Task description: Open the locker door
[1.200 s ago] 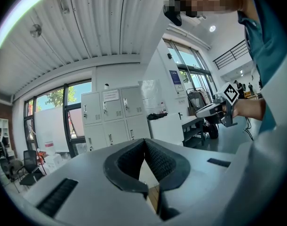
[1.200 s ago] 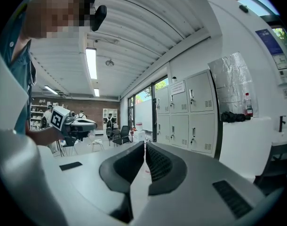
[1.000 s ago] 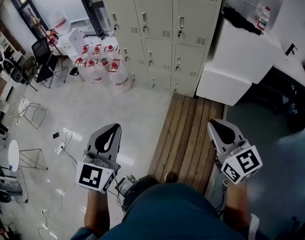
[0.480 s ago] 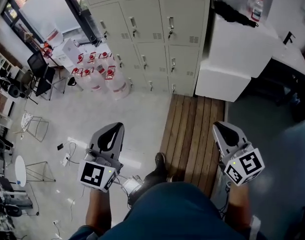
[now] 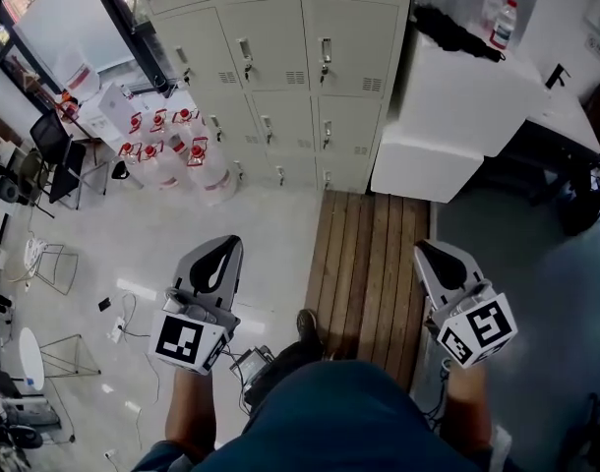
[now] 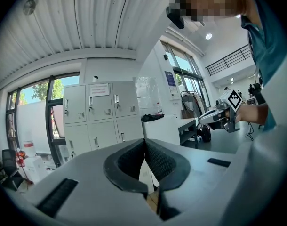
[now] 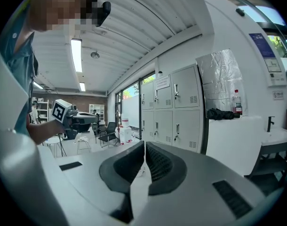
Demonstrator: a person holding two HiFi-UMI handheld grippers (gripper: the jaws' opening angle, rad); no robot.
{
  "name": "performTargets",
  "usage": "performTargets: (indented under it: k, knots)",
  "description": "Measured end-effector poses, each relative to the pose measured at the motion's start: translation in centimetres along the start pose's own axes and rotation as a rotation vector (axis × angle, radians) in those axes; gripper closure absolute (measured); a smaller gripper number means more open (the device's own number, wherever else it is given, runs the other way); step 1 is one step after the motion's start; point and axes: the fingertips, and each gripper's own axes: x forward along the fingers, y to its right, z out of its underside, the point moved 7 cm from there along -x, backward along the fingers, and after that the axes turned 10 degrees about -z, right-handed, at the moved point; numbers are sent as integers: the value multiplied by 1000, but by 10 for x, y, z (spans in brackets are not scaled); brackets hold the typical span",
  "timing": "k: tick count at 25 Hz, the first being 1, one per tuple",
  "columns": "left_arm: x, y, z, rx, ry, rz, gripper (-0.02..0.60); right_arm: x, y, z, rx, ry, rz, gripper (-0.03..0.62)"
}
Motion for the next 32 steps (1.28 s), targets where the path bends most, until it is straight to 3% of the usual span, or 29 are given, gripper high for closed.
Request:
performTargets:
  k: [12, 21, 26, 32]
  knots:
    - [71, -100, 20, -53, 44, 31, 565, 105, 12, -34, -46, -43, 47, 557]
    - [104, -144, 25, -84, 82, 83, 565, 155, 16, -53, -60, -65, 72, 557]
    - [122, -158, 28, -77, 73, 64, 565, 180, 38, -54, -56, -58, 52, 557]
    - [138, -180, 22, -36, 37, -19, 565, 219, 74, -68, -72, -16, 0, 557]
